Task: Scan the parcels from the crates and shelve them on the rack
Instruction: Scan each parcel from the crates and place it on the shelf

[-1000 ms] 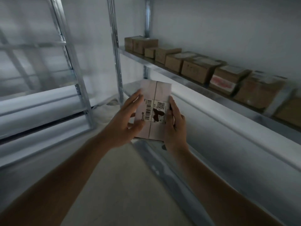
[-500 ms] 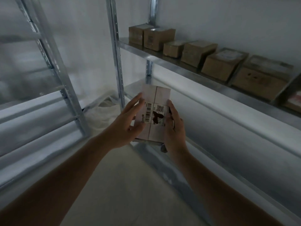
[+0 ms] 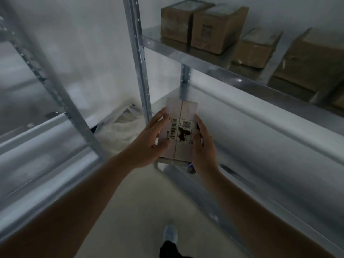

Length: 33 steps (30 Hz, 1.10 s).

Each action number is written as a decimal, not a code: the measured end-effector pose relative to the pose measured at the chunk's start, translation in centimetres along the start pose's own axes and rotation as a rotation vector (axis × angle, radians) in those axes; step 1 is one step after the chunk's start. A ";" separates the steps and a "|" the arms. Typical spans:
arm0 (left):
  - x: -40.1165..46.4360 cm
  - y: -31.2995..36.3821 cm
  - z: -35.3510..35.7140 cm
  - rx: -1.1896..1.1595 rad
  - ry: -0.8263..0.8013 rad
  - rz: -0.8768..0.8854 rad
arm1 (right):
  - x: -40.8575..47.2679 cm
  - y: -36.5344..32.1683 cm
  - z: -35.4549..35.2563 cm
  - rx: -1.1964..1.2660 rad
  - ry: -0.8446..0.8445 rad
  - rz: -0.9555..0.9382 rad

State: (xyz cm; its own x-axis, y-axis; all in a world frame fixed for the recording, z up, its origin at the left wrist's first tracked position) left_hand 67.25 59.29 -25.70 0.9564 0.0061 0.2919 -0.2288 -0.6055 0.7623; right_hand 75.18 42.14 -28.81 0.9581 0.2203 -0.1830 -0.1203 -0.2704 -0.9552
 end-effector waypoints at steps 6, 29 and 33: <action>7.1 -8.1 -3.0 -0.147 -0.062 -0.055 | 10.2 -0.6 5.6 0.000 -0.004 0.006; 24.7 -31.9 -4.2 -0.342 -0.528 -0.085 | 27.6 3.1 17.2 -0.015 0.442 0.286; 25.2 -33.5 -2.6 -0.406 -0.498 -0.125 | 29.6 4.5 17.4 -0.022 0.428 0.325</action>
State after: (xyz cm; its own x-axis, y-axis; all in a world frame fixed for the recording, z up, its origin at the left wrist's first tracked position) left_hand 98.54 81.73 -42.38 0.9276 -0.3714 -0.0409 -0.0678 -0.2750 0.9590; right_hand 98.44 63.73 -42.51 0.8931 -0.2789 -0.3529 -0.4273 -0.2813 -0.8592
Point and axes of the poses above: each hand's wrist, its own x-axis towards the middle knuckle, its own z-axis out of the palm, y = z × x, the point moved 3 cm from there along x, towards the middle knuckle, and after that the axes turned 8 degrees about z, right-handed, at the moved point
